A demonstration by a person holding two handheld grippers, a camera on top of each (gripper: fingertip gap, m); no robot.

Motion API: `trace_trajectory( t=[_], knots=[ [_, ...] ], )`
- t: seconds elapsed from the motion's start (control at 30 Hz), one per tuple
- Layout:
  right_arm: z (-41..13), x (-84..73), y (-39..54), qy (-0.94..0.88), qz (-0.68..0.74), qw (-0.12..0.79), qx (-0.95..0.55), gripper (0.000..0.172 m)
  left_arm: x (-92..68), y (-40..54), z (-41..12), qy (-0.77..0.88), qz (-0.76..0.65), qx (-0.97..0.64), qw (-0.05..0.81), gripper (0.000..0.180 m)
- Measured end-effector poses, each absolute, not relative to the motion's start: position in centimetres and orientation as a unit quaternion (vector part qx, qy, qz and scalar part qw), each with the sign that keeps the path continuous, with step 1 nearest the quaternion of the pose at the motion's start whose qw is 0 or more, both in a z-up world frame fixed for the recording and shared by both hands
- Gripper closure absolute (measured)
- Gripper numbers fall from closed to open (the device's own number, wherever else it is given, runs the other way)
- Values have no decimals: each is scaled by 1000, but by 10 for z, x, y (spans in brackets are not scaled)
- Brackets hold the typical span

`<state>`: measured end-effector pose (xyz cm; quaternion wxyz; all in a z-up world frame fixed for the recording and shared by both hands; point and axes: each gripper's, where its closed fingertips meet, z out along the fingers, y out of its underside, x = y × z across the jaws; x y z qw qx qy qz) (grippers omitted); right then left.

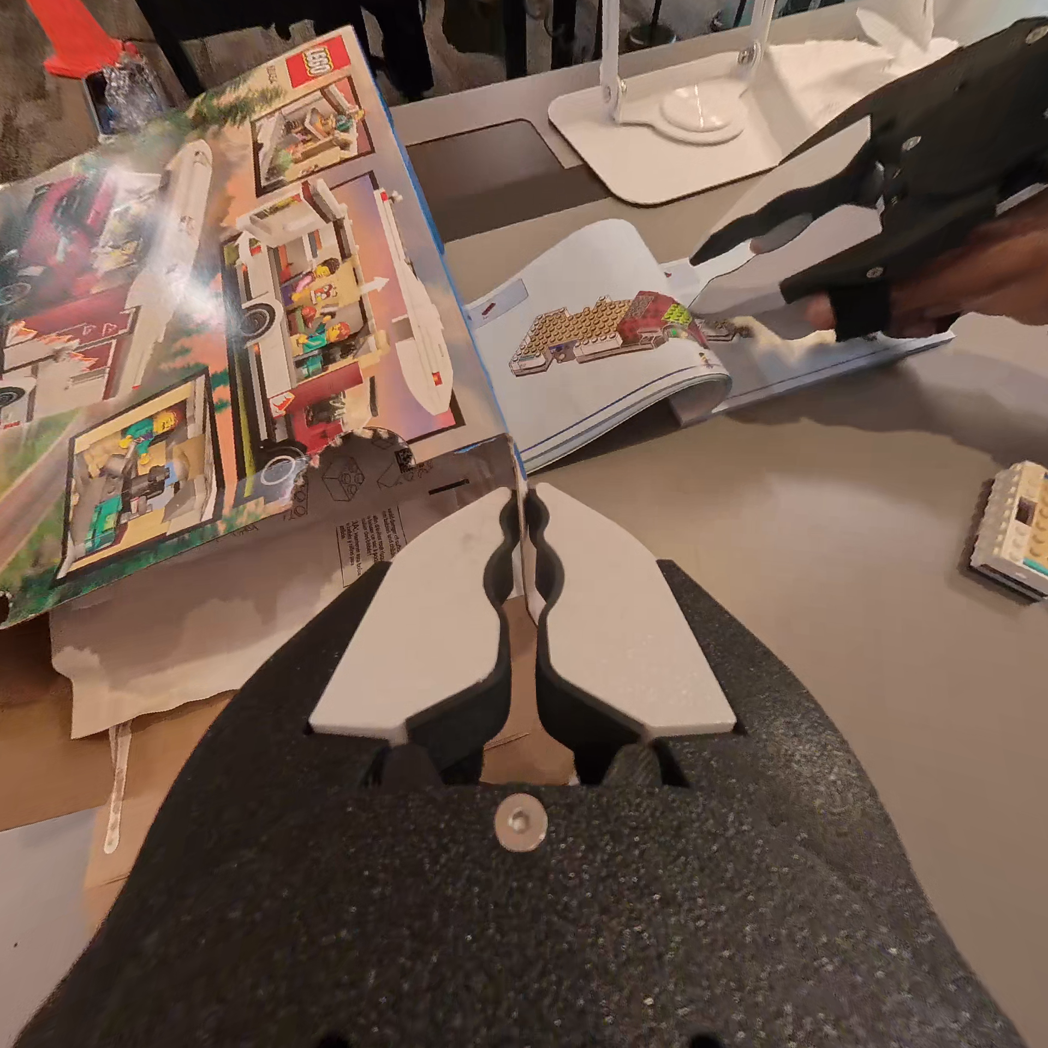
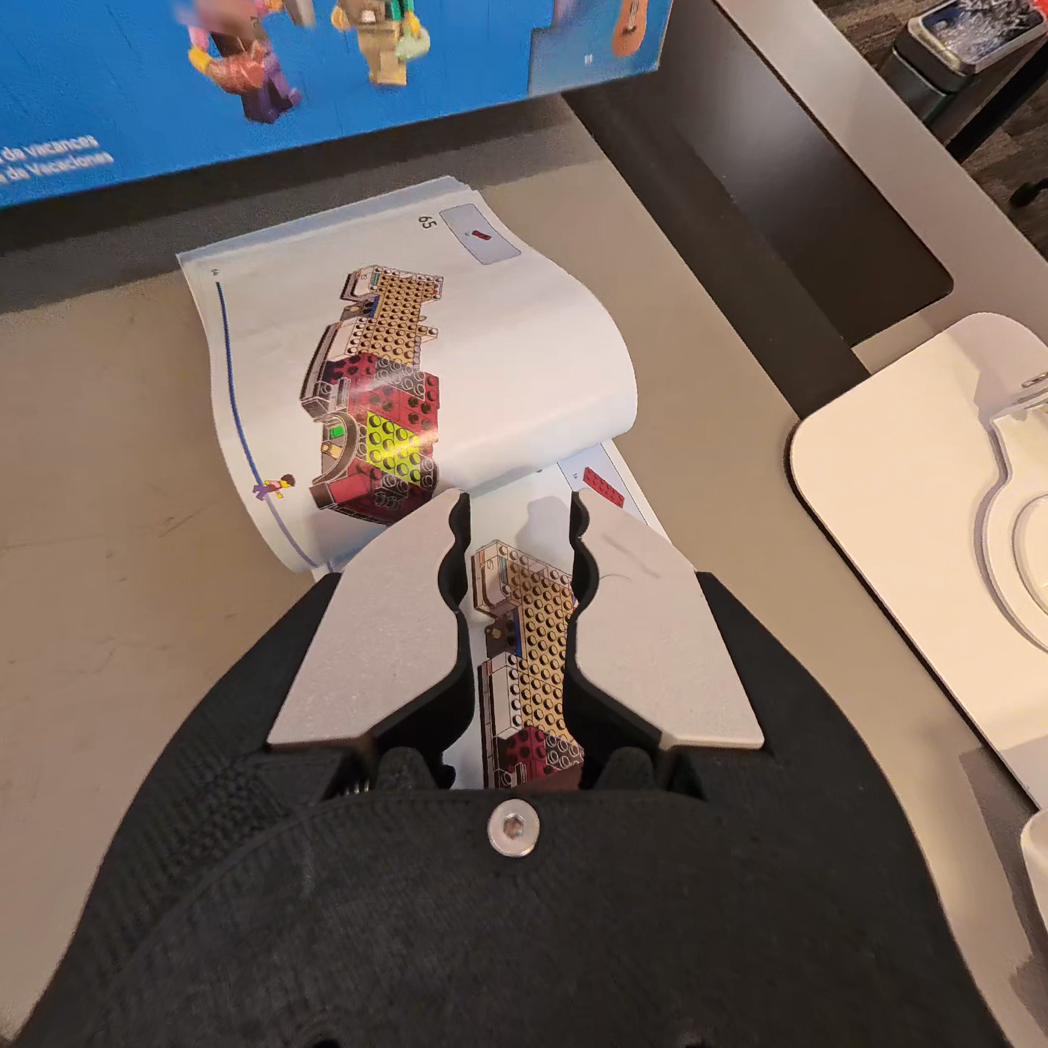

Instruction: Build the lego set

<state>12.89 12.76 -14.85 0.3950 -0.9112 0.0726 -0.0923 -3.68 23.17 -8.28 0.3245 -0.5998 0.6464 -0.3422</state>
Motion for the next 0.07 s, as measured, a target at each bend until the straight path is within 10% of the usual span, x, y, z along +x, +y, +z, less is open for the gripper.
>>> trace_trajectory(
  t=[0.03,0.07],
  knots=[
    [-148,129,128,72,-93,395,-911,138,-37,232,-83,646,-344,-600,324,179],
    [-148,129,129,71,-94,395,-911,138,-36,231,-84,647,-343,-600,322,179]
  ],
)
